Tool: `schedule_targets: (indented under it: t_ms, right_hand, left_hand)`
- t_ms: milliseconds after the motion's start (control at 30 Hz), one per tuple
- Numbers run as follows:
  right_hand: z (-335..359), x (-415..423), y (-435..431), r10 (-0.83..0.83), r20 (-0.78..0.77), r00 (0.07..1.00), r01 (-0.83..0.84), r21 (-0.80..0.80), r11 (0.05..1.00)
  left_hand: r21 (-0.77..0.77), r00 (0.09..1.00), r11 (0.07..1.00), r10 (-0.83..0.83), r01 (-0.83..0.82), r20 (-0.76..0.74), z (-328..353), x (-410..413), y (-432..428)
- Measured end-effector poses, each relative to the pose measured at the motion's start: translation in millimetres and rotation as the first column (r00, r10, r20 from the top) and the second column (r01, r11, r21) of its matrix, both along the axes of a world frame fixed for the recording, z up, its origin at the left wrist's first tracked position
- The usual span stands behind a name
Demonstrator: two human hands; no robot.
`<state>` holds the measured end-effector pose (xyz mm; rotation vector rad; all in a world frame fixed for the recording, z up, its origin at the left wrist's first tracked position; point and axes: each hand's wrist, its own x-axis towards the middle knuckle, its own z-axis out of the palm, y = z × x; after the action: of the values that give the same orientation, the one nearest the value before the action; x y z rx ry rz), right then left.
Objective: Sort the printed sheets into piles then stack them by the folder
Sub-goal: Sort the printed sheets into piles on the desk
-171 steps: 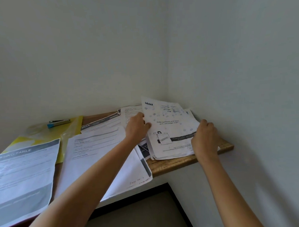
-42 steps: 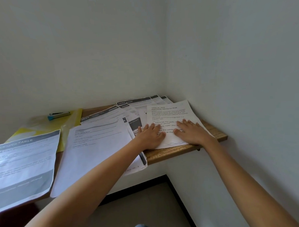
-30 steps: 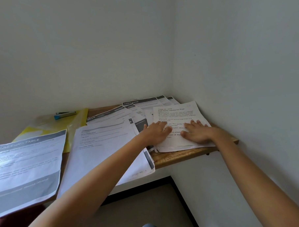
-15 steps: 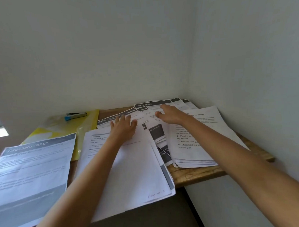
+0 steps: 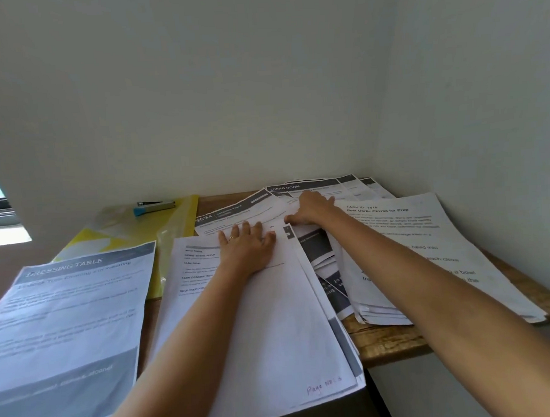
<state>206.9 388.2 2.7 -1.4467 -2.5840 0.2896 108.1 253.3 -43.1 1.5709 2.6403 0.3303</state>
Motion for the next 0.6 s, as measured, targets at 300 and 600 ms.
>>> schedule_targets:
  t_ms: [300, 600]
  right_hand:
    - [12.0, -5.5, 20.9, -0.054, -0.183, 0.982, 0.059, 0.021, 0.998]
    - [21.3, 4.1, 16.1, 0.149, -0.605, 0.782, -0.195, -0.009, 0.981]
  left_hand:
    - [0.041, 1.000, 0.999, 0.000, -0.001, 0.031, -0.6, -1.0, -2.7]
    - [0.135, 0.997, 0.990, 0.030, -0.040, 0.074, 1.3, 0.2, -2.0]
